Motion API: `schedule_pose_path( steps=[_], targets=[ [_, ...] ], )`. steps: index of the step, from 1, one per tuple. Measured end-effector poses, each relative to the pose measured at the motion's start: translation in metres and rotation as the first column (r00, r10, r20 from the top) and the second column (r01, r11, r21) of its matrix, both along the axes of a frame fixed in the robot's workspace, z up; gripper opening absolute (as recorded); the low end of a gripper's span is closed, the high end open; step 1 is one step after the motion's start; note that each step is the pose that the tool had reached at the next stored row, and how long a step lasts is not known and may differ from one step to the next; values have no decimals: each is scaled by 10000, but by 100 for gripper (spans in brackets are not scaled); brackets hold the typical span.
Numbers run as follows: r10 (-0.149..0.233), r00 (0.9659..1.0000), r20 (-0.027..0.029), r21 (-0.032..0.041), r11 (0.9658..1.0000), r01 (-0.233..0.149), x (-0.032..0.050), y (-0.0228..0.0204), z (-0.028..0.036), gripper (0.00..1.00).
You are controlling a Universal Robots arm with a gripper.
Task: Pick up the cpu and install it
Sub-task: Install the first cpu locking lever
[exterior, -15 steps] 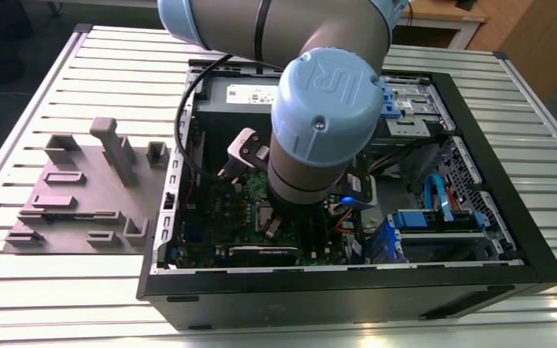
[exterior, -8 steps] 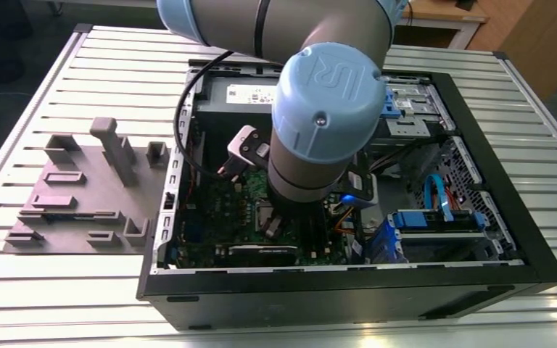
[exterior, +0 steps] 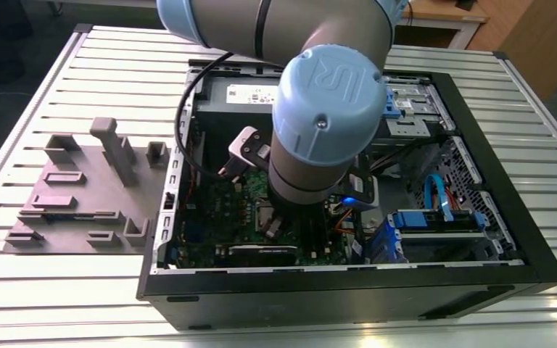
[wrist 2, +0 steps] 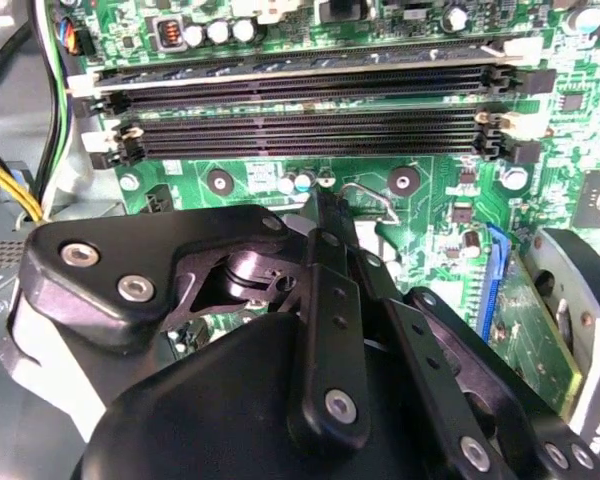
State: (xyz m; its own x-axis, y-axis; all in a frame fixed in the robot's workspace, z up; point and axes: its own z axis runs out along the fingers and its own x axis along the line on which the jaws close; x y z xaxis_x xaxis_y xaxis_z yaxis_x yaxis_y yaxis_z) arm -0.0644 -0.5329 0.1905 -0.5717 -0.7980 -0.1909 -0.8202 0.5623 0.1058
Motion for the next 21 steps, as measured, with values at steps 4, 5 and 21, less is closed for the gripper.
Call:
schedule_pose_path(
  steps=[4,5,21],
  targets=[
    [-143,9999,-2,-4,9999,143,2,-12,-33,10],
    [-164,9999,-1,-4,9999,164,2,-12,-35,10],
    [-460,9989,1,-222,9987,460,56,-11,8,10]
  ],
)
